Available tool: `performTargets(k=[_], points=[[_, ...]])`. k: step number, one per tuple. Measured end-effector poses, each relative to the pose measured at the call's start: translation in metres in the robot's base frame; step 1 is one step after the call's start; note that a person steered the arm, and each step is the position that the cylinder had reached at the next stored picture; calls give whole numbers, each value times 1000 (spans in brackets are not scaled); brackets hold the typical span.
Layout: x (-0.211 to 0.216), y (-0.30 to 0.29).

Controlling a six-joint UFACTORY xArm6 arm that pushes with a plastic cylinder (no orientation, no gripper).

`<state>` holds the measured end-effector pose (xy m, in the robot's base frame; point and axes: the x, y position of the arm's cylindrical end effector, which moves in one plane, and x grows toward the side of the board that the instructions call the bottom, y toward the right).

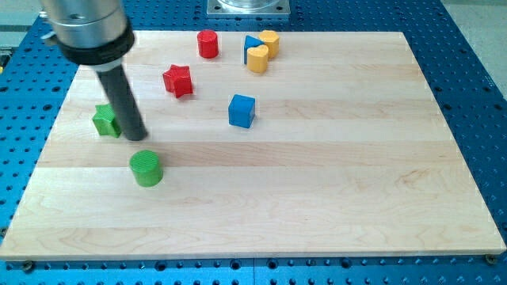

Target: Push the green circle close to the green star

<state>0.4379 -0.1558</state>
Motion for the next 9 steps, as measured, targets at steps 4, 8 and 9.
performTargets(k=[4,8,9], points=[[89,119],[119,3],[114,23]])
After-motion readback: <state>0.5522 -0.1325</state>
